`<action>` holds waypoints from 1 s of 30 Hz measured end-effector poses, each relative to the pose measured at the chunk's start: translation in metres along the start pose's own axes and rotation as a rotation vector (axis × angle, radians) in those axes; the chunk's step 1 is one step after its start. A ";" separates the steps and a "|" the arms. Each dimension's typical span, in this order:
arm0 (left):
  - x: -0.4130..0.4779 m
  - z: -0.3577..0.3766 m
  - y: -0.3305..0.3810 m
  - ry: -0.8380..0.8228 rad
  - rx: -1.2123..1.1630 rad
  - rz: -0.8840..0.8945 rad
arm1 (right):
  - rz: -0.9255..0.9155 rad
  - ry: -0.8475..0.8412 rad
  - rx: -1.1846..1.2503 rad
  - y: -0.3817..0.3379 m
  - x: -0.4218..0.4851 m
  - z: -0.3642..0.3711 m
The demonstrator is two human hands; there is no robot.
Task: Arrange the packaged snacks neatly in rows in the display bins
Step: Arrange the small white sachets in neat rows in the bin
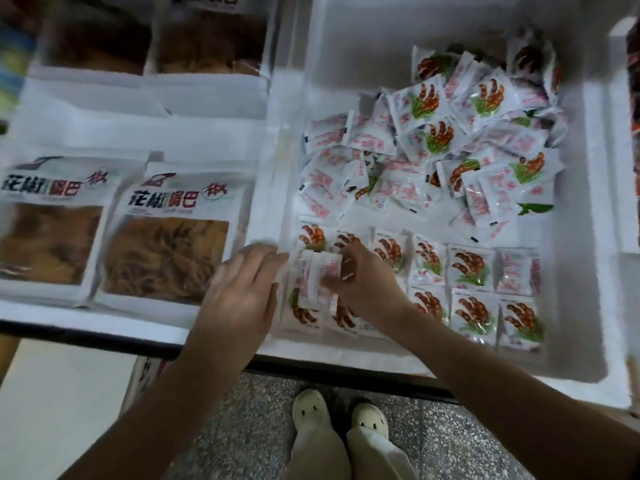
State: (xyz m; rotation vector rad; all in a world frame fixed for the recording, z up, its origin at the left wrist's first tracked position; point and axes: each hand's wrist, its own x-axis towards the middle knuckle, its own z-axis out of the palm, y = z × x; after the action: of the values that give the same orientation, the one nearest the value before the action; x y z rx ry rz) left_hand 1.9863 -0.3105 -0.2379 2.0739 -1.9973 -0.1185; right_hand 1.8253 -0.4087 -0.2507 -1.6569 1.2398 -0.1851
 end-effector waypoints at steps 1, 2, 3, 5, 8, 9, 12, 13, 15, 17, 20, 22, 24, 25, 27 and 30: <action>-0.004 0.001 -0.005 -0.019 -0.003 0.009 | 0.014 -0.041 0.022 -0.002 0.001 0.008; -0.008 0.002 -0.008 -0.036 -0.010 0.018 | 0.025 -0.090 0.027 -0.003 0.001 0.014; -0.009 0.003 -0.010 -0.047 -0.013 0.025 | 0.028 -0.135 0.003 -0.004 0.001 0.019; -0.009 0.003 -0.010 -0.061 -0.014 0.029 | -0.012 -0.174 -0.084 -0.005 0.000 0.024; -0.007 0.003 -0.007 -0.063 -0.009 0.015 | -0.206 -0.115 -0.411 -0.004 0.000 0.021; -0.007 0.003 -0.006 -0.065 -0.005 0.016 | -0.267 -0.086 -0.500 -0.004 -0.001 0.018; -0.006 0.000 -0.005 -0.090 0.030 0.027 | -0.403 -0.045 -0.635 -0.004 -0.005 0.013; -0.004 -0.002 -0.004 -0.096 0.046 0.029 | -0.445 -0.034 -0.641 -0.003 -0.005 0.011; 0.004 -0.005 -0.002 -0.113 0.069 0.028 | -0.491 0.006 -0.614 -0.005 -0.005 0.002; 0.019 -0.004 0.001 -0.126 0.103 0.028 | -0.445 0.056 -0.555 -0.004 0.000 -0.016; 0.056 0.004 0.017 -0.124 0.083 0.033 | -0.434 0.279 -0.617 0.004 0.025 -0.051; 0.087 0.012 0.029 -0.134 -0.006 0.010 | -0.403 0.366 -0.724 0.010 0.044 -0.073; 0.119 0.023 0.035 -0.168 -0.073 -0.071 | -0.325 0.289 -0.810 0.014 0.061 -0.089; 0.132 0.028 0.037 -0.202 -0.083 -0.119 | -0.298 0.255 -0.851 0.015 0.067 -0.094; 0.151 0.038 0.036 -0.216 -0.098 -0.189 | -0.312 0.217 -0.909 0.018 0.077 -0.101; 0.163 0.043 0.031 -0.167 -0.072 -0.231 | -0.373 0.231 -0.892 0.023 0.083 -0.103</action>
State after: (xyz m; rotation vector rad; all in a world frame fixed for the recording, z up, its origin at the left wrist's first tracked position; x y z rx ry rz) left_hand 1.9551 -0.4782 -0.2521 2.3075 -1.8029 -0.4132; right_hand 1.7843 -0.5362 -0.2538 -2.7041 1.2496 -0.0433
